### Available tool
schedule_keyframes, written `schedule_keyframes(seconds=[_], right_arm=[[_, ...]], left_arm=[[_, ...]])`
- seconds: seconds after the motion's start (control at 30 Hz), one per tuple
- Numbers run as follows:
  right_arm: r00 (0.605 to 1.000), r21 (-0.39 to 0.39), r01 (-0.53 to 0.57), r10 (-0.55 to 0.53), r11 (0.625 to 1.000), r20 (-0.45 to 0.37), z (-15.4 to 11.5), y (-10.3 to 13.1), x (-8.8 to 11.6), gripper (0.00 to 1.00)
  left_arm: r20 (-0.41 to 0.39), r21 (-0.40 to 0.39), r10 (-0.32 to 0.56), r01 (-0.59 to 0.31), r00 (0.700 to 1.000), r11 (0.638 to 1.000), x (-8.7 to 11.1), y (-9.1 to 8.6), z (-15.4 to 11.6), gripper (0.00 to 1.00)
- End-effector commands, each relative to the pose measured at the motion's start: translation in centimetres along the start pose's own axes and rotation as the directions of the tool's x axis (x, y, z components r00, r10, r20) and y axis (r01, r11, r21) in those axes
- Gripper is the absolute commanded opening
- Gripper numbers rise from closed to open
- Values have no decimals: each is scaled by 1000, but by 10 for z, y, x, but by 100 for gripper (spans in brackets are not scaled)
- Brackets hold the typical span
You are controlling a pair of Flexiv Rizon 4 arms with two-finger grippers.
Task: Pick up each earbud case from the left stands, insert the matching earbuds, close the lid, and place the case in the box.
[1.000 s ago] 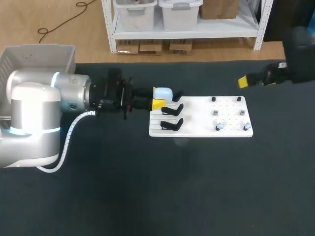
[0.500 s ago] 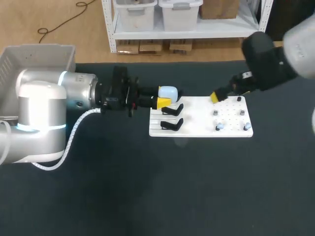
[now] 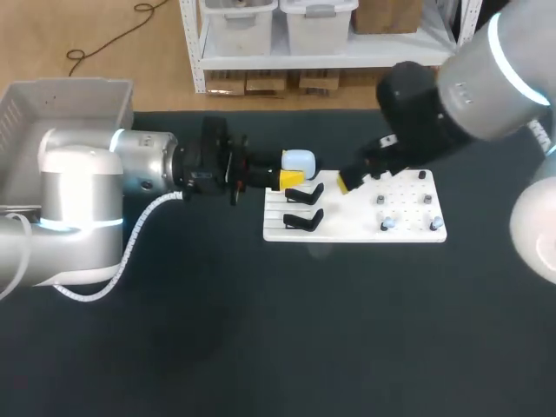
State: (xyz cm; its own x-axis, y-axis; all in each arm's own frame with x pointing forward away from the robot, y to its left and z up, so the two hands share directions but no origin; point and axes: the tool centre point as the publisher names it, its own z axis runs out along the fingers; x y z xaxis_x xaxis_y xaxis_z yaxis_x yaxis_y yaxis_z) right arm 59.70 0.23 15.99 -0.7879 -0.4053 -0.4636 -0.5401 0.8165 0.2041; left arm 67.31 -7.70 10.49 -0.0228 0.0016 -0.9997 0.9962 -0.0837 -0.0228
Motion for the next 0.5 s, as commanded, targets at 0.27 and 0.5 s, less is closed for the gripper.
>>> schedule_keyframes(seconds=[0.27, 0.5], right_arm=[[999, -12, 16, -16, 1000, -41, 30, 17, -20, 100], [999, -17, 12, -12, 1000, -43, 41, 14, -33, 100]], left_arm=[[0, -28, 11, -11, 1000, 1000, 0, -3, -1, 0], [0, -28, 11, -11, 1000, 1000, 0, -3, -1, 0]])
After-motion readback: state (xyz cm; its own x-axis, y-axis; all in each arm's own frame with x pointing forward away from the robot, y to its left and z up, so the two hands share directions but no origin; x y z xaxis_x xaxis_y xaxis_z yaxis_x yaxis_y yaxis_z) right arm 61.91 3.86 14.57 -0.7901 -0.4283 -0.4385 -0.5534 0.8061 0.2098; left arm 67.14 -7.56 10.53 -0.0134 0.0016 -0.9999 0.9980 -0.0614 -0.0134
